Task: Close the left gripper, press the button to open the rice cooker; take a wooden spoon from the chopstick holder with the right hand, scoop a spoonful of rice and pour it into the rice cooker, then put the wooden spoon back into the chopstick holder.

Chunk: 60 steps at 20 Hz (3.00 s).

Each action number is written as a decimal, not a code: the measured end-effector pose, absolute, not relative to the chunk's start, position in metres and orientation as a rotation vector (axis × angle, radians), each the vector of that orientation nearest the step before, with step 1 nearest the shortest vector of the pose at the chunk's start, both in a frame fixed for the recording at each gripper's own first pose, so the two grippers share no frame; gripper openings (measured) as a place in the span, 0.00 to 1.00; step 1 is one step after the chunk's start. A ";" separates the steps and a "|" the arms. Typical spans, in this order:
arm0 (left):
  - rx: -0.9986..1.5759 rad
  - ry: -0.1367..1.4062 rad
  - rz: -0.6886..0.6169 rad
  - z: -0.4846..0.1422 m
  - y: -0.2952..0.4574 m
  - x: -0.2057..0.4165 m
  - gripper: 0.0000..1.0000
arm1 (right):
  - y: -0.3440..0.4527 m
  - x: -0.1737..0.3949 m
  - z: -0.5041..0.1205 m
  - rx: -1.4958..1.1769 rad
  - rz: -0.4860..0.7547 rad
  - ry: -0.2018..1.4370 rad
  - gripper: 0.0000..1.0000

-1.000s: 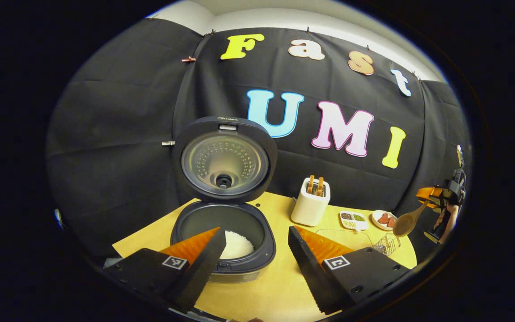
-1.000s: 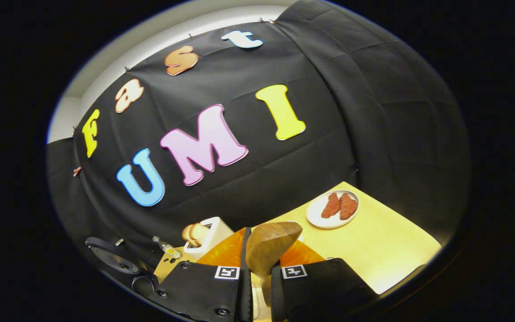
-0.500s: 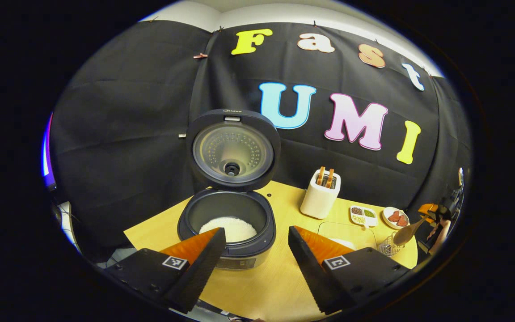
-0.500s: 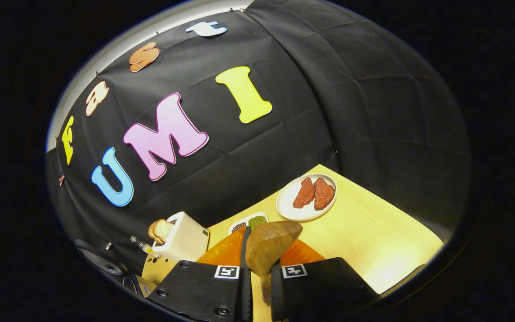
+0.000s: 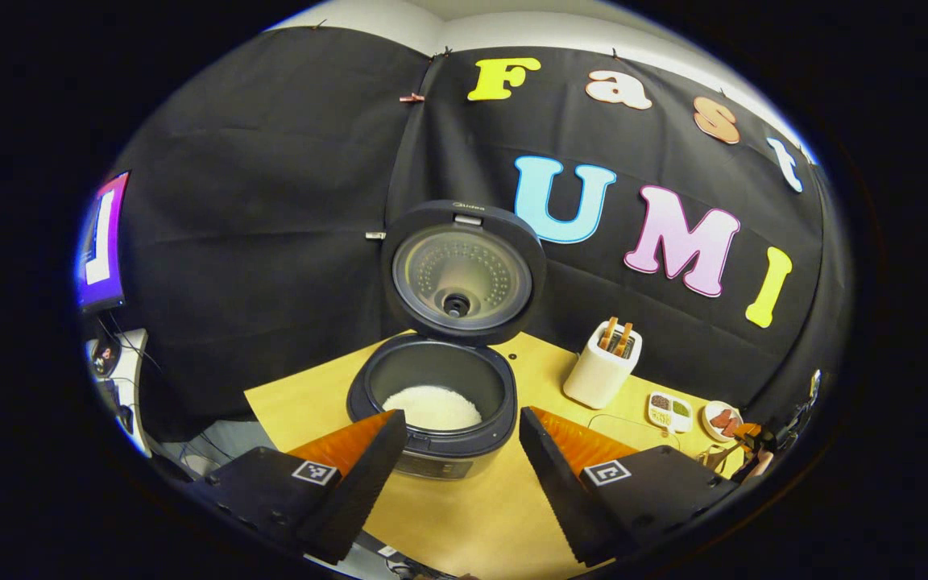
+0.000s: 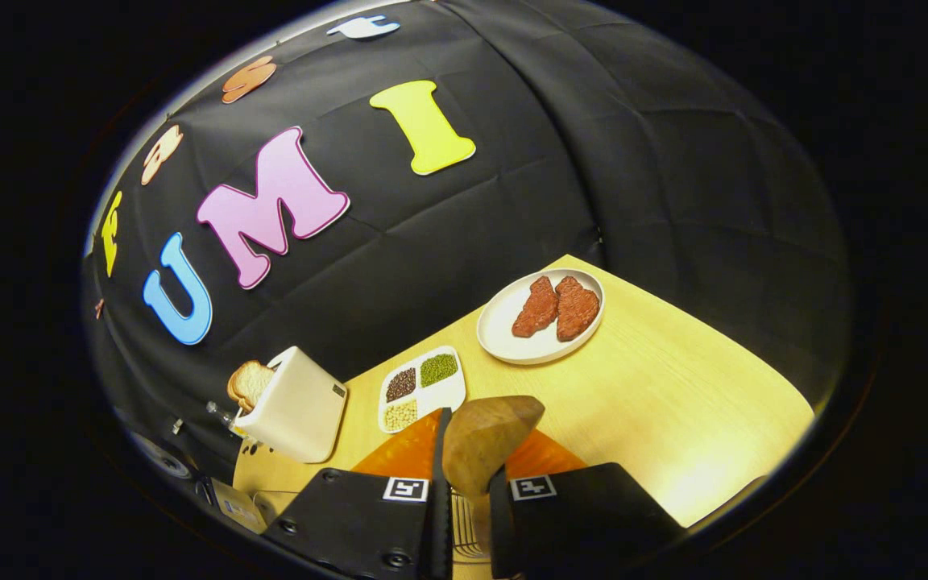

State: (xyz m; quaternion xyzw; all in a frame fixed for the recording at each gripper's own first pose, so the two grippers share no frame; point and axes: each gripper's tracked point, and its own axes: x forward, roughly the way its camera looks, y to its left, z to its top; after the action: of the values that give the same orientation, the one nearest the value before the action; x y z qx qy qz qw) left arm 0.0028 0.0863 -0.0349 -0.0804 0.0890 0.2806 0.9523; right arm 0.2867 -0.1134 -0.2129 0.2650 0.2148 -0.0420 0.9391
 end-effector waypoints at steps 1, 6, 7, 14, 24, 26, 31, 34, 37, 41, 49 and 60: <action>-0.147 0.175 0.575 -0.031 0.088 0.003 0.95 | -0.113 0.286 -0.213 0.545 -0.088 0.437 0.24; -0.024 0.106 0.571 0.007 0.106 0.023 0.95 | -0.123 0.272 -0.198 0.510 -0.096 0.403 0.76; 0.001 0.093 0.563 0.014 0.110 0.028 0.95 | -0.127 0.264 -0.192 0.495 -0.106 0.398 0.99; 0.086 -0.063 0.475 0.076 0.135 0.064 0.95 | -0.156 0.203 -0.149 0.328 -0.203 0.295 0.98; 0.227 -0.244 0.374 0.141 0.199 0.126 0.94 | -0.111 0.098 -0.084 0.192 -0.116 0.227 0.98; 0.230 -0.268 0.352 0.152 0.205 0.140 0.92 | -0.093 0.089 -0.079 0.181 -0.083 0.212 0.98; 0.238 -0.245 0.358 0.157 0.228 0.172 0.92 | -0.046 0.059 -0.067 0.117 0.031 0.199 0.99; 0.251 -0.186 0.342 0.144 0.229 0.183 0.94 | -0.031 0.045 -0.073 0.065 0.060 0.218 0.99; 0.207 -0.156 0.347 0.138 0.225 0.183 0.94 | -0.021 0.046 -0.079 0.061 0.078 0.246 0.99; 0.143 -0.064 0.370 0.116 0.211 0.156 0.95 | -0.014 0.056 -0.084 0.098 0.108 0.269 0.98; 0.019 0.229 0.409 0.022 0.177 0.084 0.95 | 0.014 0.058 -0.111 0.109 0.222 0.356 0.98; -0.004 0.432 0.420 -0.093 0.166 0.055 0.95 | 0.018 0.054 -0.137 0.123 0.331 0.441 0.99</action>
State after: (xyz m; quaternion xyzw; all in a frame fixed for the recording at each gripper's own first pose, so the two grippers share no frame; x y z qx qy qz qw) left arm 0.0547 0.1659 -0.0929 -0.0022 0.2129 0.2069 0.9549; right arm 0.0541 0.0178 -0.1366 0.0609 0.2175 0.1632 0.9604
